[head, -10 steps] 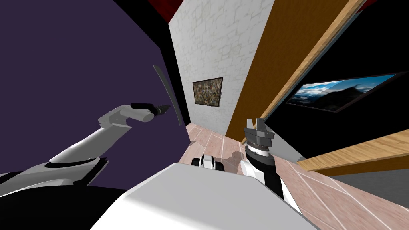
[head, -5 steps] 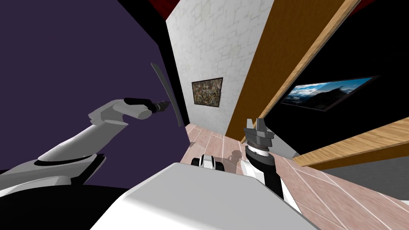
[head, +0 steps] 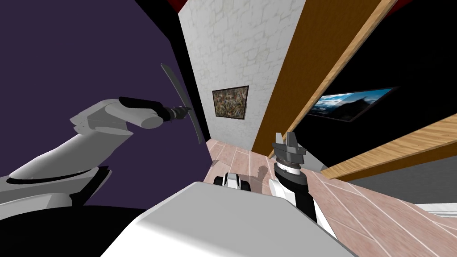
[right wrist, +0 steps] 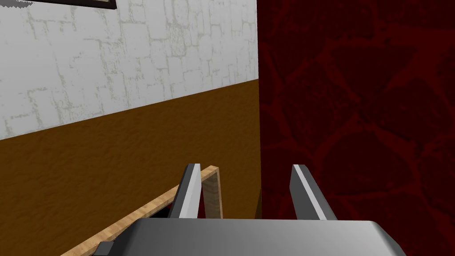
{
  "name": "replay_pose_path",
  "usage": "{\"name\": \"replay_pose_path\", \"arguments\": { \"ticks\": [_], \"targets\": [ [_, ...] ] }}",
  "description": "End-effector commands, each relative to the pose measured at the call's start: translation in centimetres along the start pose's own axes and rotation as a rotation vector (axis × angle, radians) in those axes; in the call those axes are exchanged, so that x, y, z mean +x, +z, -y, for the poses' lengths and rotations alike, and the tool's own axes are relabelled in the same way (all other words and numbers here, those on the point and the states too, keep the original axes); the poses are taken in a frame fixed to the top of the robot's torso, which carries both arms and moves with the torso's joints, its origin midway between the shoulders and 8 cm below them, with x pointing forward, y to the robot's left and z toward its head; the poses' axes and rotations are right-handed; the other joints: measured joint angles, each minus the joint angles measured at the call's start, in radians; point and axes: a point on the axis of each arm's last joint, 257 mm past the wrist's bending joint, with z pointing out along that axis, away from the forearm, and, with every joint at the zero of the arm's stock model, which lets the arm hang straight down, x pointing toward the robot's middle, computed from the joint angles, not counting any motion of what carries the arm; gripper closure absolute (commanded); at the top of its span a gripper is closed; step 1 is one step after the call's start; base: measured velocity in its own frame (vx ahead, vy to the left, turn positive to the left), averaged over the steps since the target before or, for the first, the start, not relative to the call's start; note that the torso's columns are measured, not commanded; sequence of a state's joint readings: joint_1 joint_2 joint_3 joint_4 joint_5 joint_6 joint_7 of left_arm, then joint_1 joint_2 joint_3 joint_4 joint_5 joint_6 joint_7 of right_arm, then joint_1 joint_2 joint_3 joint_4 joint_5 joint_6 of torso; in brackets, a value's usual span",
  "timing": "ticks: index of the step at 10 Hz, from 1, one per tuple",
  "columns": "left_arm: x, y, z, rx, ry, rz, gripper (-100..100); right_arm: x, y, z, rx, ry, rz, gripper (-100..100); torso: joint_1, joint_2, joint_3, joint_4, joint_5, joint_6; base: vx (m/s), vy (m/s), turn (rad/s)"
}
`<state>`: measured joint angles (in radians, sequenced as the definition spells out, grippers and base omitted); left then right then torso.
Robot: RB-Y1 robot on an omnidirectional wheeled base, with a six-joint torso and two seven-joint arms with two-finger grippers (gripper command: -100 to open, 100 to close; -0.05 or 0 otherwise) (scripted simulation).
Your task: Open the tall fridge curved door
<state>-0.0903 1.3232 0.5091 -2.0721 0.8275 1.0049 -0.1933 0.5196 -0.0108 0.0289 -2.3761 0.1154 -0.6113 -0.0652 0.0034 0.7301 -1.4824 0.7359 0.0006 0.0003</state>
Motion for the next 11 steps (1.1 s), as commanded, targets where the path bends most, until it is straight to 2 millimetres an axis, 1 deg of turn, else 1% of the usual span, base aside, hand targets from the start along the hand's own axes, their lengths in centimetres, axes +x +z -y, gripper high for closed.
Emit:
{"name": "replay_pose_path", "arguments": {
  "ticks": [1,2,3,4,5,6,7,11],
  "targets": [
    [-0.4,-1.3,2.8,0.041,0.009,-0.005,-100,0.0,0.0,0.0,0.0,0.0,0.0,0,-0.002,0.004,0.003,0.001,0.0,0.0,0.044,0.093,-0.087],
    [-0.4,-2.0,4.3,0.064,0.016,-0.012,-100,0.0,0.0,0.0,0.0,0.0,0.0,0,-0.004,0.007,0.006,0.002,-0.001,0.0,0.042,0.102,-0.118],
    [-0.5,-1.5,3.5,0.052,0.013,-0.009,-100,0.0,0.0,0.0,0.0,0.0,0.0,0,-0.003,0.009,0.007,0.002,-0.001,0.0,0.016,0.037,-0.022],
    [-0.4,-1.5,3.6,0.053,0.011,-0.011,-100,0.0,0.0,0.0,0.0,0.0,0.0,0,-0.001,0.009,0.006,0.003,-0.001,0.0,0.001,-0.005,0.004],
    [-0.4,-1.5,3.6,0.053,0.011,-0.01,100,0.0,0.0,0.0,0.0,0.0,0.0,0,-0.002,0.009,0.006,0.002,0.0,0.0,0.0,0.0,0.0],
    [1.2,-2.6,5.7,0.103,0.016,-0.048,100,0.0,0.0,0.0,0.0,0.0,0.0,0,-0.002,0.008,0.006,0.002,0.001,-0.001,-0.121,-0.095,-0.045],
    [1.3,-2.7,5.9,0.106,0.019,-0.05,100,0.0,0.0,0.0,0.0,0.001,0.0,0,-0.004,0.014,0.008,0.002,-0.002,0.006,-0.152,-0.147,-0.077],
    [5.1,-5.3,9.8,0.2,0.033,-0.134,100,0.0,0.0,0.0,0.0,0.001,0.0,0,0.004,0.015,0.006,0.004,-0.004,0.001,-0.182,-0.151,-0.075]
  ]
}}
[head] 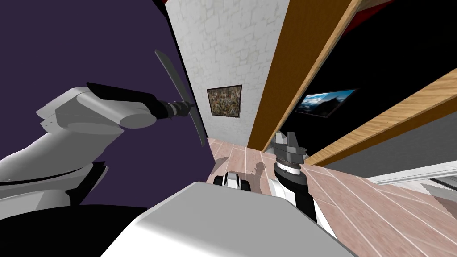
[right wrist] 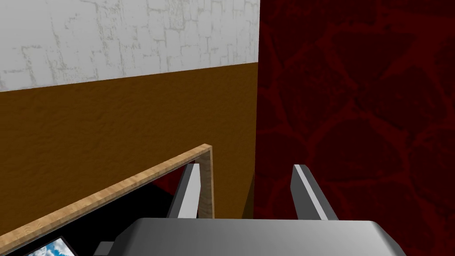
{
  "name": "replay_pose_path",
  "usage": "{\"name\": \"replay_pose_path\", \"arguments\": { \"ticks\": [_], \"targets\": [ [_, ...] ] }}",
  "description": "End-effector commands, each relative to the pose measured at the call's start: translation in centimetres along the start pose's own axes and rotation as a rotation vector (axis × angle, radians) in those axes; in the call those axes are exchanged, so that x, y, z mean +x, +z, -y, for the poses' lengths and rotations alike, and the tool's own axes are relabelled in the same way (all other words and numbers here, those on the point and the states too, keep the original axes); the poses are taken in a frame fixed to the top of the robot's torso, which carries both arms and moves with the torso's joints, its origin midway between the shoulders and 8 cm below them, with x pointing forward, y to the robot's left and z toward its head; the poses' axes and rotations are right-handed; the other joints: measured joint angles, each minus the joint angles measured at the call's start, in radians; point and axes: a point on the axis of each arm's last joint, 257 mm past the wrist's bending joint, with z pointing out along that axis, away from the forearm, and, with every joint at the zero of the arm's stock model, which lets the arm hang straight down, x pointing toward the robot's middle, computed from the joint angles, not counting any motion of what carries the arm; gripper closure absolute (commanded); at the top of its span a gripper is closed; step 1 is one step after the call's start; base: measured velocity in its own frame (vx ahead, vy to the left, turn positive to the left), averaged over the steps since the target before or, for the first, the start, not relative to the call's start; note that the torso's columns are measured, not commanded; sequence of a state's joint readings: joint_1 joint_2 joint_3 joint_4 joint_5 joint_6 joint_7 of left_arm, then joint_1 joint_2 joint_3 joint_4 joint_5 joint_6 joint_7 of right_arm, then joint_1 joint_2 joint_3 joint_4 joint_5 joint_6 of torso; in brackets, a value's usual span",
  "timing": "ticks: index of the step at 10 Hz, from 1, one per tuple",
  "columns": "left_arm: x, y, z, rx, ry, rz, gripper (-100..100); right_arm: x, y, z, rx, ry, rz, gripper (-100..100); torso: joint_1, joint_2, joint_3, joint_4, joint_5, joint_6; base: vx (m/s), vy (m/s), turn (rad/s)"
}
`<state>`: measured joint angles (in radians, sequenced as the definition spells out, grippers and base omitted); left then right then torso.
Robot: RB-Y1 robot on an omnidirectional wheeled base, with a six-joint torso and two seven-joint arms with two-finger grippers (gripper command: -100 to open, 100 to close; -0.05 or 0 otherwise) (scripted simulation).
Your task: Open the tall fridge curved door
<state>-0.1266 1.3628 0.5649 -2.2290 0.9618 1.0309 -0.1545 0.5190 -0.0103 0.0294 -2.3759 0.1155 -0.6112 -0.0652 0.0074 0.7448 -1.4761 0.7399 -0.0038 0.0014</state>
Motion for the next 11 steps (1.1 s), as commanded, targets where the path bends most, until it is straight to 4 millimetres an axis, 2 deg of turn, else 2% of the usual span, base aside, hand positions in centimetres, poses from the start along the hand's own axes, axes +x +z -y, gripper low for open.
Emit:
{"name": "replay_pose_path", "arguments": {
  "ticks": [1,2,4,5,6,7,8,11],
  "targets": [
    [2.7,-1.2,3.1,0.062,0.012,-0.066,100,0.0,0.0,0.0,0.0,0.0,0.0,0,0.002,0.0,-0.002,0.001,-0.002,0.001,-0.176,-0.179,-0.059],
    [3.6,-1.7,4.0,0.081,0.014,-0.087,100,0.0,0.0,0.0,0.0,0.0,0.0,0,0.001,0.002,-0.004,0.003,-0.01,0.004,-0.166,-0.155,-0.047],
    [5.8,-2.8,5.8,0.123,0.027,-0.134,100,0.0,0.0,0.0,0.0,0.0,0.0,0,0.001,0.0,-0.005,0.002,-0.009,0.005,-0.188,-0.128,-0.079],
    [5.9,-2.9,5.9,0.124,0.028,-0.135,100,0.0,0.0,0.0,0.0,0.0,0.0,0,0.001,0.002,-0.005,0.002,-0.011,0.006,-0.158,-0.089,-0.034],
    [5.3,-2.4,5.1,0.109,0.015,-0.122,100,0.0,0.0,0.0,0.0,0.0,0.0,0,0.0,-0.004,-0.005,0.0,-0.007,0.004,-0.065,-0.037,-0.02],
    [7.3,-3.6,7.0,0.157,0.02,-0.171,100,0.0,0.0,0.0,0.0,0.0,0.0,0,0.0,-0.01,-0.006,0.0,0.0,-0.001,-0.164,-0.096,-0.073],
    [7.3,-3.6,7.0,0.157,0.02,-0.171,100,0.0,0.0,0.0,0.0,0.0,0.0,0,-0.004,-0.004,-0.002,0.0,0.0,0.006,-0.208,-0.081,-0.065],
    [8.9,-5.0,8.8,0.205,0.027,-0.211,100,0.0,0.0,0.0,0.0,0.0,0.0,0,0.002,-0.003,-0.004,0.002,-0.005,0.002,-0.162,-0.065,-0.069]
  ]
}}
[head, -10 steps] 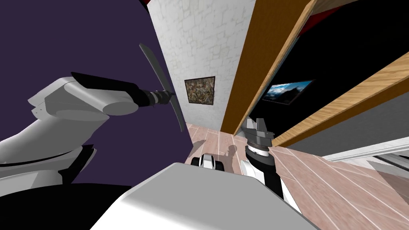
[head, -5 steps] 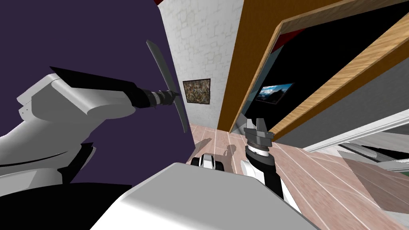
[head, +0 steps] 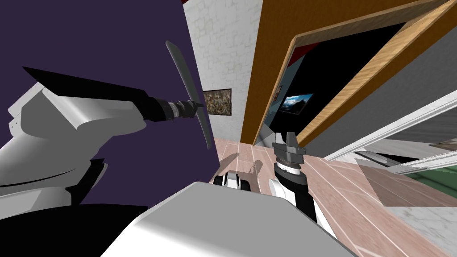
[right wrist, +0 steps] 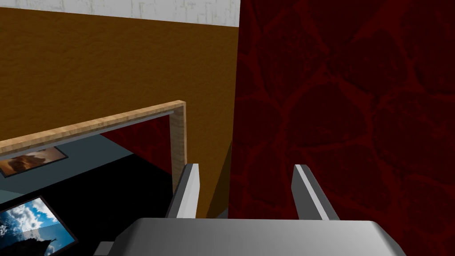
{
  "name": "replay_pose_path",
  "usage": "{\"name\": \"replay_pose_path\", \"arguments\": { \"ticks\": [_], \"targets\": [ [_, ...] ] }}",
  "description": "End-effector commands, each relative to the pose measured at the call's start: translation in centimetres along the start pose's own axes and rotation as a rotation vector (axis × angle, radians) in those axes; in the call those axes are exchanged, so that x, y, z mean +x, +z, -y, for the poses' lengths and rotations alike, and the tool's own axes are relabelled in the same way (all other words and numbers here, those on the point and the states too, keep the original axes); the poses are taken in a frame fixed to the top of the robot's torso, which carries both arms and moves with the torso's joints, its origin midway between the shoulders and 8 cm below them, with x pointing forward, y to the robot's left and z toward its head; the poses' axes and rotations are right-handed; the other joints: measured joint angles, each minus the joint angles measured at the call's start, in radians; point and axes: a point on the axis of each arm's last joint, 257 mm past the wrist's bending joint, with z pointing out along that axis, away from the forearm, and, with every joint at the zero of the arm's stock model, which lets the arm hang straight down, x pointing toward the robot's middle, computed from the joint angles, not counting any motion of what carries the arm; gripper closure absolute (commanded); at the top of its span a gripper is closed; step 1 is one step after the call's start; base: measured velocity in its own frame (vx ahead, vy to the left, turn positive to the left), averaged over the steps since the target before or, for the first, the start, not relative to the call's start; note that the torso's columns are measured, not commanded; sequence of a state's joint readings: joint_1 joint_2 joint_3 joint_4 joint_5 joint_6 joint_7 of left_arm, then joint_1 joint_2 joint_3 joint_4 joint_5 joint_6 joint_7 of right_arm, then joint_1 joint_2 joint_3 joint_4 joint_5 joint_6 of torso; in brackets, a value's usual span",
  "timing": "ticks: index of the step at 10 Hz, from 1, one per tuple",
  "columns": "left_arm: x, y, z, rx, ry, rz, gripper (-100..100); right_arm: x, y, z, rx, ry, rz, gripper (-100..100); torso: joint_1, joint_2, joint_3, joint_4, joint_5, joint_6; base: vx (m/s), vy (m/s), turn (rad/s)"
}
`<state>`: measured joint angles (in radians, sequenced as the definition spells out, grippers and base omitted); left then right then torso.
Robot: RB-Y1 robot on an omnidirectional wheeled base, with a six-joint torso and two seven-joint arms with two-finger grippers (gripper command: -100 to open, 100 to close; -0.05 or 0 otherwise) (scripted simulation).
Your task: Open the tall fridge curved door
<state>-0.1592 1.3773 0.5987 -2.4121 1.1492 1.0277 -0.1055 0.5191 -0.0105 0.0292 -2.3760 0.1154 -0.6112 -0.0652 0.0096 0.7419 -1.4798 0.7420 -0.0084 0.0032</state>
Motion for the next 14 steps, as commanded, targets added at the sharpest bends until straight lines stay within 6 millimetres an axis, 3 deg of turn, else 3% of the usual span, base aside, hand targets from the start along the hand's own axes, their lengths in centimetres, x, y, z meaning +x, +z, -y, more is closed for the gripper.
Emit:
{"name": "replay_pose_path", "arguments": {
  "ticks": [1,5,8,13,14],
  "targets": [
    [2.4,-0.9,2.6,0.059,0.02,-0.05,100,0.0,0.0,0.0,0.0,0.0,0.0,0,0.003,0.001,-0.002,0.001,-0.003,0.003,-0.157,-0.076,-0.07],
    [3.3,-1.4,3.6,0.081,0.025,-0.071,100,0.0,0.0,0.0,0.0,0.0,0.0,0,0.007,0.0,-0.002,0.001,-0.003,0.005,-0.111,-0.045,-0.037],
    [5.2,-2.3,5.3,0.122,0.036,-0.113,100,0.0,0.0,0.0,0.0,0.0,0.0,0,0.006,0.001,-0.002,0.0,-0.005,0.008,-0.09,-0.033,-0.029],
    [5.2,-2.3,5.3,0.122,0.036,-0.113,100,0.0,0.0,0.0,0.0,0.0,0.0,0,0.007,-0.004,-0.007,0.001,-0.007,0.008,-0.034,-0.017,-0.013],
    [6.2,-2.8,6.0,0.142,0.043,-0.135,100,0.0,0.0,0.0,0.0,0.0,0.0,0,0.007,-0.001,-0.006,0.001,-0.009,0.009,-0.069,-0.024,-0.023]
  ]
}}
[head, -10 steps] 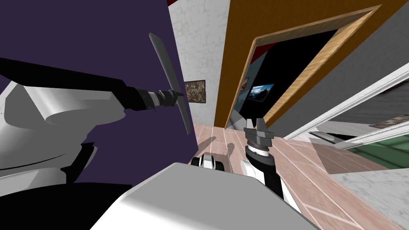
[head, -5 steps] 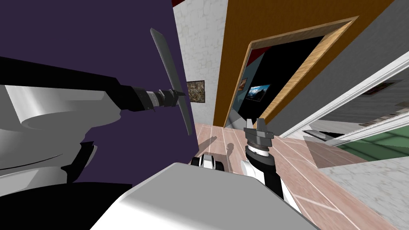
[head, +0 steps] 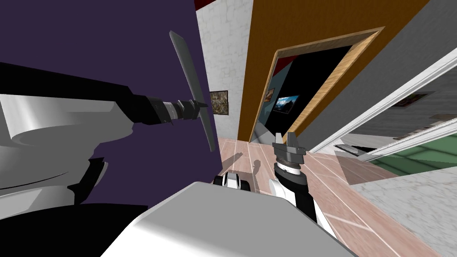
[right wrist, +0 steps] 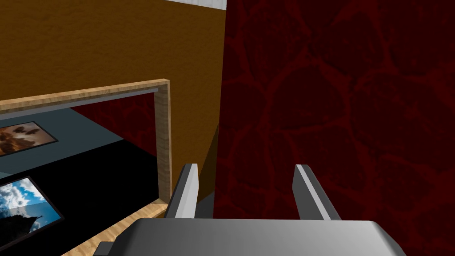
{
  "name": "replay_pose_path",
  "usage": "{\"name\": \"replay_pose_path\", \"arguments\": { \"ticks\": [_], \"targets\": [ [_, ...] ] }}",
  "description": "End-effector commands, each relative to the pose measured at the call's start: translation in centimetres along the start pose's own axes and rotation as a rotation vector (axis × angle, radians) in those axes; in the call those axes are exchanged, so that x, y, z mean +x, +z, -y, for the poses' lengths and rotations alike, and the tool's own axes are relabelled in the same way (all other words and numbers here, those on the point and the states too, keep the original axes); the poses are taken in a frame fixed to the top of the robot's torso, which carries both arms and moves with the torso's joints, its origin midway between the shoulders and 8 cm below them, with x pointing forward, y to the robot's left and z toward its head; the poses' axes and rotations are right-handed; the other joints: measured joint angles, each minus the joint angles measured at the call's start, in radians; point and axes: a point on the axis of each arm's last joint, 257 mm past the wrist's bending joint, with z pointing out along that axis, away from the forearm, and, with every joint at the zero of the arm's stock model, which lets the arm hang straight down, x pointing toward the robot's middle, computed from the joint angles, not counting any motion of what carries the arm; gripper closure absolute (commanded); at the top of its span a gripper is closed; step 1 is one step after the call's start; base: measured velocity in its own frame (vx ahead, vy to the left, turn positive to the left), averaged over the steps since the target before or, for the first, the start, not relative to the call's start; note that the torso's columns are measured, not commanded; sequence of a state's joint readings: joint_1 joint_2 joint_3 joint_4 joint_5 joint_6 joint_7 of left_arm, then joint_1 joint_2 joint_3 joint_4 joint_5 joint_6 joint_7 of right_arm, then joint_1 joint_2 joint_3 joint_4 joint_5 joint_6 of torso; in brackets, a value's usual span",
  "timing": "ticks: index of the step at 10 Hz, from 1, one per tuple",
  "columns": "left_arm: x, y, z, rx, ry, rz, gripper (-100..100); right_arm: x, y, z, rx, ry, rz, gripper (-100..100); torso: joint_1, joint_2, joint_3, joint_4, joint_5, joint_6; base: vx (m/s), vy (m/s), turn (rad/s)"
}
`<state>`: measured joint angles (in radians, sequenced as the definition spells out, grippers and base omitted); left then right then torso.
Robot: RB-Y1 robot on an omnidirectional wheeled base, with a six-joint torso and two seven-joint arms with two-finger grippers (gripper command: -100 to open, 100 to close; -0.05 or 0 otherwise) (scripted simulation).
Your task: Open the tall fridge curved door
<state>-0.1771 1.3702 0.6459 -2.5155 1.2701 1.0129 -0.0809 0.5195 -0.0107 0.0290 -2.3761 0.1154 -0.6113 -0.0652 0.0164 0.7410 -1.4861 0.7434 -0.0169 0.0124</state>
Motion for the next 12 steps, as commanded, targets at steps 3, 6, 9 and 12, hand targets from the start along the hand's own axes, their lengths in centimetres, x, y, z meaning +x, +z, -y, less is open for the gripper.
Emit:
{"name": "replay_pose_path", "arguments": {
  "ticks": [3,6,9,12],
  "targets": [
    [1.8,-0.4,1.8,0.033,0.038,-0.036,100,0.0,0.0,0.0,0.0,0.0,0.0,0,-0.001,-0.001,0.0,-0.001,0.0,0.001,-0.067,-0.024,-0.027],
    [2.8,-0.8,2.6,0.051,0.044,-0.058,100,0.0,0.0,0.0,0.0,0.0,0.0,0,-0.004,-0.002,0.0,-0.002,-0.001,0.005,-0.071,-0.034,-0.029],
    [3.0,-0.8,2.7,0.068,0.023,-0.073,100,0.0,0.0,0.0,0.0,0.0,0.0,0,-0.013,-0.002,0.006,-0.005,0.011,-0.002,-0.126,-0.024,-0.073],
    [4.2,-1.1,3.8,0.103,0.035,-0.108,100,0.0,0.0,0.0,0.0,0.0,0.0,0,-0.015,-0.001,0.01,-0.005,0.013,-0.004,-0.244,-0.025,-0.161]
  ]
}}
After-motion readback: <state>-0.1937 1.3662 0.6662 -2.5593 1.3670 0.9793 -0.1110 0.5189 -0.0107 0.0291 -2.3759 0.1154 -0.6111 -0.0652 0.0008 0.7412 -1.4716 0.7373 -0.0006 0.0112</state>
